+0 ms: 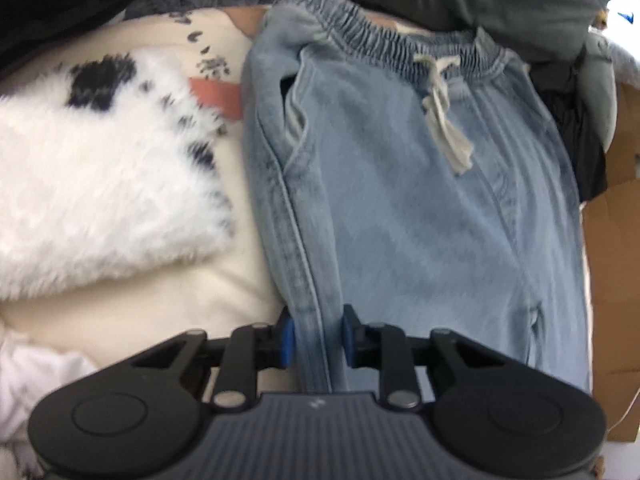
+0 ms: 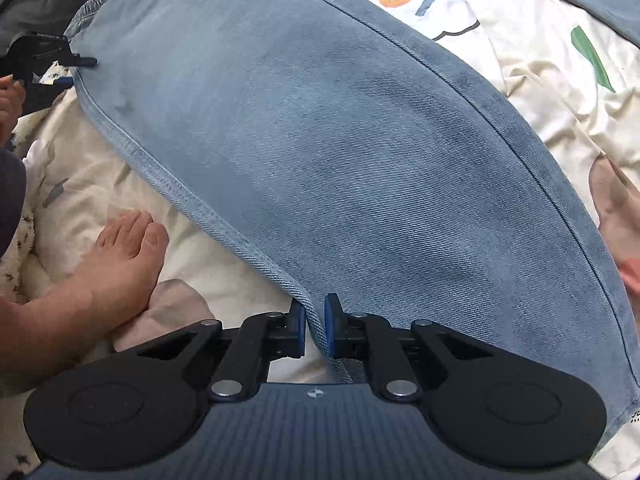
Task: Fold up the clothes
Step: 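Grasp the jeans side below the waistband with the left gripper while the right gripper holds the leg edge, then lift both grippers and fold the jeans over toward the cardboard wall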
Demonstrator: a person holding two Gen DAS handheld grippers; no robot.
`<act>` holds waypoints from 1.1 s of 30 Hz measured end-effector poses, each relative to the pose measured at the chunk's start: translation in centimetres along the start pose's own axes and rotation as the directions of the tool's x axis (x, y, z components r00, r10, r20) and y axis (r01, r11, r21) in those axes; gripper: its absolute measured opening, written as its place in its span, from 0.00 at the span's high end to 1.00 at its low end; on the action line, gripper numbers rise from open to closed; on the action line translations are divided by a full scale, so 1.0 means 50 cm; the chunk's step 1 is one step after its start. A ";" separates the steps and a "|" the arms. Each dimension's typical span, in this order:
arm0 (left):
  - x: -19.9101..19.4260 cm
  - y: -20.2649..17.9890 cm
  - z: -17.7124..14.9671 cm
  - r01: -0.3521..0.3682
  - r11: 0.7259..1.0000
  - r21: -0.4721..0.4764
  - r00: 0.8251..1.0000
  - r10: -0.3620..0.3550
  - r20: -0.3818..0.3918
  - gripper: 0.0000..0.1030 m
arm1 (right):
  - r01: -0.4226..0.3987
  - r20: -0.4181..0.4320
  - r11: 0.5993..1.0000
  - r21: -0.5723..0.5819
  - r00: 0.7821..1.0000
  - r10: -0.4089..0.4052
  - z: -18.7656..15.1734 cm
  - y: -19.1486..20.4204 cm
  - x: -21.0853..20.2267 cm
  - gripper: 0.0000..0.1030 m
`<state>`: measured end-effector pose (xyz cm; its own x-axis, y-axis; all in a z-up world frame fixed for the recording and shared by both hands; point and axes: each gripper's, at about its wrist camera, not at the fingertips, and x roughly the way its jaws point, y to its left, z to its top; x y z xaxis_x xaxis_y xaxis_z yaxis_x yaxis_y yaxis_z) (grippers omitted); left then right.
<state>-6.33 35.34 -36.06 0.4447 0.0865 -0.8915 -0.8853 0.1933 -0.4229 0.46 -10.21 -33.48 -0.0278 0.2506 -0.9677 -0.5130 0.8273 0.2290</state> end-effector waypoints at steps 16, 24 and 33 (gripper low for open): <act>-0.037 0.016 0.012 0.059 0.996 -0.061 0.995 -0.054 0.083 0.85 | 0.069 -0.043 0.989 -0.131 0.996 -0.075 -0.018 0.035 0.053 0.90; -0.045 -0.021 0.023 0.013 1.000 0.005 0.999 -0.013 0.052 0.87 | -0.007 -0.026 1.000 0.000 1.000 0.007 -0.002 -0.009 0.009 0.98; -0.088 -0.079 0.031 0.005 0.997 0.083 0.998 -0.010 0.067 0.88 | -0.018 0.016 0.999 0.034 1.000 0.018 0.010 -0.018 -0.058 0.98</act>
<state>-4.57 35.73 -30.23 0.4617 0.1495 -0.8743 -0.8690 0.2741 -0.4121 1.42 -11.42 -30.83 -0.0230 0.2734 -0.9616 -0.4830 0.8391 0.2501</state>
